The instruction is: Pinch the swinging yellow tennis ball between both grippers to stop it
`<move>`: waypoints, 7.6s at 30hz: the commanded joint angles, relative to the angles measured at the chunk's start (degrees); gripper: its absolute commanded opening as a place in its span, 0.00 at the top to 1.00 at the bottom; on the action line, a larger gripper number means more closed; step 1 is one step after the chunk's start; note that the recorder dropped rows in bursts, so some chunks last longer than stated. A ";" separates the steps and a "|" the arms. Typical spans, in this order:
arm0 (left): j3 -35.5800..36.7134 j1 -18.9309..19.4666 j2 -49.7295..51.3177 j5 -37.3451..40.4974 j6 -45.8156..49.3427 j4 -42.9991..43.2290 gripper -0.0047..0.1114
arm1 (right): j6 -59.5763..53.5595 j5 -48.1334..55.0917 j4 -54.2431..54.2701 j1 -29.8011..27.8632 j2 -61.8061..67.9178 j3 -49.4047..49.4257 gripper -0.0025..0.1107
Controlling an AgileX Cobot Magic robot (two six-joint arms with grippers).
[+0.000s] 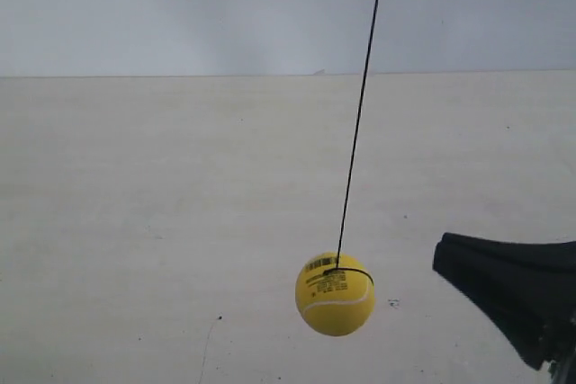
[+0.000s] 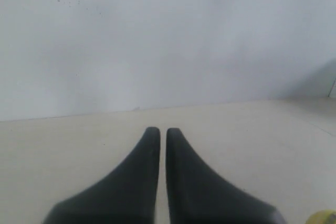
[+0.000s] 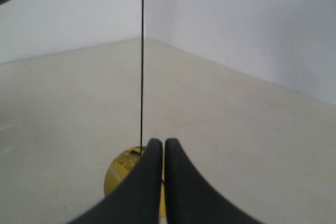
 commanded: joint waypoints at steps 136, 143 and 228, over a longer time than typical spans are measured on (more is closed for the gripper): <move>-7.27 -12.19 62.47 -41.50 -13.44 30.69 0.92 | -8.32 14.16 8.37 0.05 2.49 -2.45 0.98; -1.88 -12.19 50.34 -41.50 -10.57 25.84 0.92 | -8.20 19.20 10.59 0.05 -8.66 -1.00 0.98; 10.83 24.87 -24.30 24.54 12.31 2.91 0.92 | -2.62 30.98 16.28 0.05 -29.42 0.17 0.98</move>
